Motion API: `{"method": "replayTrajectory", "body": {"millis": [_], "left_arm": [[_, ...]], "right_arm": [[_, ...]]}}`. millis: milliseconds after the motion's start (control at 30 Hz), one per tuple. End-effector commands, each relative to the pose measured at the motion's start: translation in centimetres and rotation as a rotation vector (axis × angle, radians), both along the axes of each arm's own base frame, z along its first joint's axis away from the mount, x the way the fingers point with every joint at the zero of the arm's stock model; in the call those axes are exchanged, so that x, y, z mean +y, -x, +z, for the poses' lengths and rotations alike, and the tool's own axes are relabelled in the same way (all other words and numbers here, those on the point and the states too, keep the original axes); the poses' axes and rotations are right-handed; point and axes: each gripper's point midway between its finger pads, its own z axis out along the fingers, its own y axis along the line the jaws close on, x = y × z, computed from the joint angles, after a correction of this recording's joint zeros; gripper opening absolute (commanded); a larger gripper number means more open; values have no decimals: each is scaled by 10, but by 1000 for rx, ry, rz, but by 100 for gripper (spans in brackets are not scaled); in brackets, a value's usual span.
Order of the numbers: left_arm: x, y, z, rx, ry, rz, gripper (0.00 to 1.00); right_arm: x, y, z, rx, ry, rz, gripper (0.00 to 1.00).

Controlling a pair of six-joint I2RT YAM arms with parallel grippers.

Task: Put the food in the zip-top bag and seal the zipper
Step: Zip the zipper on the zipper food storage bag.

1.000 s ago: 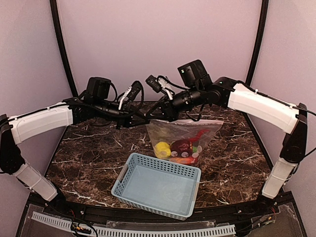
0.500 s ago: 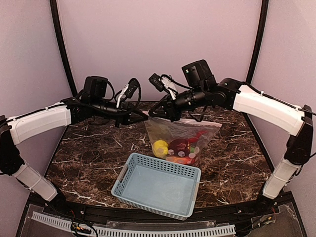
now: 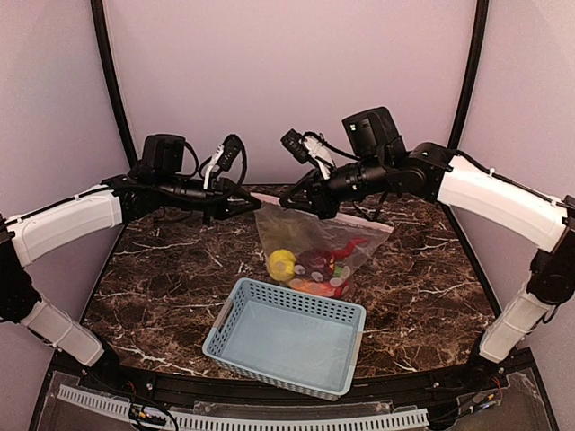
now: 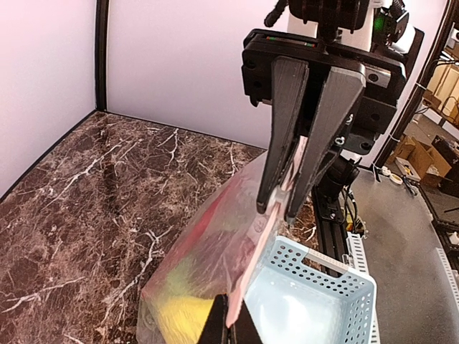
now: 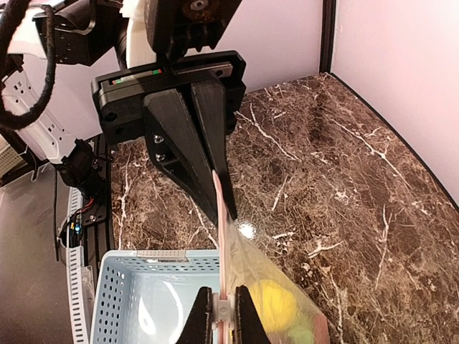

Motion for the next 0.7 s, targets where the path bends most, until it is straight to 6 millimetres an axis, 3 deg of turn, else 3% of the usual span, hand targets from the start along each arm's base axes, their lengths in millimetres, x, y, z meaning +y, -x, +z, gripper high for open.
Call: {"method": "replayTrajectory", "body": {"millis": [0, 667], "left_arm": [[32, -25, 1, -12, -33, 167, 1], [78, -68, 1, -30, -45, 410, 1]], "right_arm": [[-25, 6, 10, -7, 19, -44, 0], [-45, 6, 8, -8, 29, -107, 0]]}}
